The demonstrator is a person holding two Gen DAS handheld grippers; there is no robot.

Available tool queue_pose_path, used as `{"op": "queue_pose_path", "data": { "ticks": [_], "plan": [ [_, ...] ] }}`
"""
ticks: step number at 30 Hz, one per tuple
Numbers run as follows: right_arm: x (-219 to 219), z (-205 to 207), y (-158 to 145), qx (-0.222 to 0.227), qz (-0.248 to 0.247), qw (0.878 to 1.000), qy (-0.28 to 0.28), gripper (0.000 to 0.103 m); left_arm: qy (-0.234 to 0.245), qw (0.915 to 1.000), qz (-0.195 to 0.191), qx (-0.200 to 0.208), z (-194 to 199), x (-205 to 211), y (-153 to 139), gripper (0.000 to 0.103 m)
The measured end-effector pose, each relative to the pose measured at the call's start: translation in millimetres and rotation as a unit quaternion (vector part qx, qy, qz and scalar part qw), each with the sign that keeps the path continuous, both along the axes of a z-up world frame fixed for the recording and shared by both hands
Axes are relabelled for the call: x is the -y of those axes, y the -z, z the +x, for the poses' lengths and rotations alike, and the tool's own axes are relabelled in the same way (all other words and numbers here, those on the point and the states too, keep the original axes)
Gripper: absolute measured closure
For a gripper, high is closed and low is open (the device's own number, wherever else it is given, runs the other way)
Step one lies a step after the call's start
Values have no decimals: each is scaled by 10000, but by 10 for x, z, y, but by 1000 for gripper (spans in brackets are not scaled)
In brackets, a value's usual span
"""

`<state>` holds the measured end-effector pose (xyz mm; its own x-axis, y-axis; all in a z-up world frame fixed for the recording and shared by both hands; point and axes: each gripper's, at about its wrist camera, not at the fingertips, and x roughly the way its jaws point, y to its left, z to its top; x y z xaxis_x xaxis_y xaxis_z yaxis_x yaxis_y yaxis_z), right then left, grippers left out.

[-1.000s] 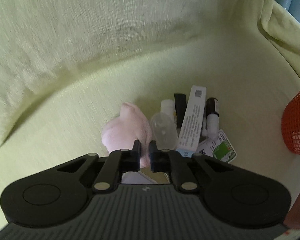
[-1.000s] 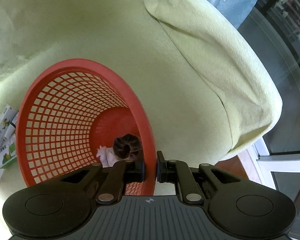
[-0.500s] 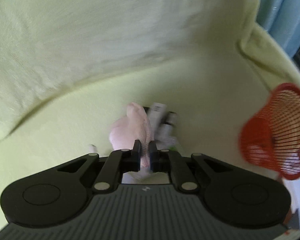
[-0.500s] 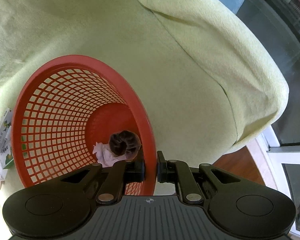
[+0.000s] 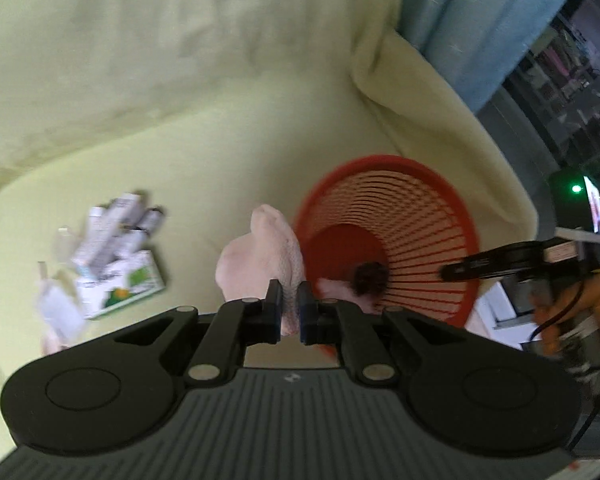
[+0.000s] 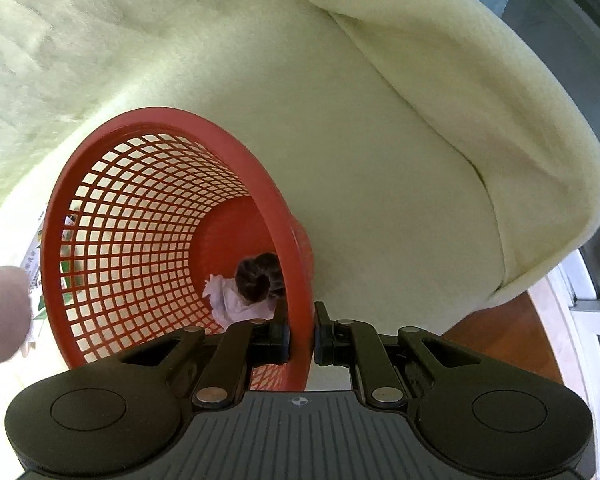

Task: Organize objects
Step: 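Drop the pink cloth into the basket with the left tool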

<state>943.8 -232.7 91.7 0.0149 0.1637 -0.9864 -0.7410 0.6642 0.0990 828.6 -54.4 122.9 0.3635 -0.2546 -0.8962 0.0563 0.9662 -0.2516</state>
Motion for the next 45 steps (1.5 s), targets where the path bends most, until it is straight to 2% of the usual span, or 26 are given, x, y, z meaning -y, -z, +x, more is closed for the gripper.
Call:
{"op": "queue_pose_path", "data": {
  "ticks": [5,15,25,28,30,32,34,36,37,39,45],
  "plan": [
    [19,29,-2,-77,145,9998,-94,95,150,9999,-53,-65,82,423,54,98],
    [27,82,16,-237,289,9990,-254,95,343,9991,-18,-250,320,891,267,98],
    [62,162,-1,-373,334,9984,-267,95,369,9975,7,-604,490,1087,519,98],
    [57,169,7,-372,315,9984,-282,95,287,9965,175,-772,557,1103,656,98],
    [56,184,19,-371,311,9984,-291,95,195,9948,-11,-1003,590,1077,763,98],
    [57,208,41,-389,300,9984,-290,95,219,9948,118,-992,572,1108,788,98],
    [52,231,56,-404,295,9984,-276,95,205,9946,225,-989,569,1123,805,97],
    [44,248,65,-421,290,9983,-269,95,150,9949,137,-992,569,1101,809,93],
    [44,247,64,-434,294,9983,-265,95,147,9950,159,-979,572,1095,793,84],
    [42,248,62,-453,293,9981,-281,95,125,9951,201,-961,561,1081,775,73],
    [54,260,48,-466,301,9981,-284,95,-56,9952,259,-940,584,1026,714,71]
  ]
}}
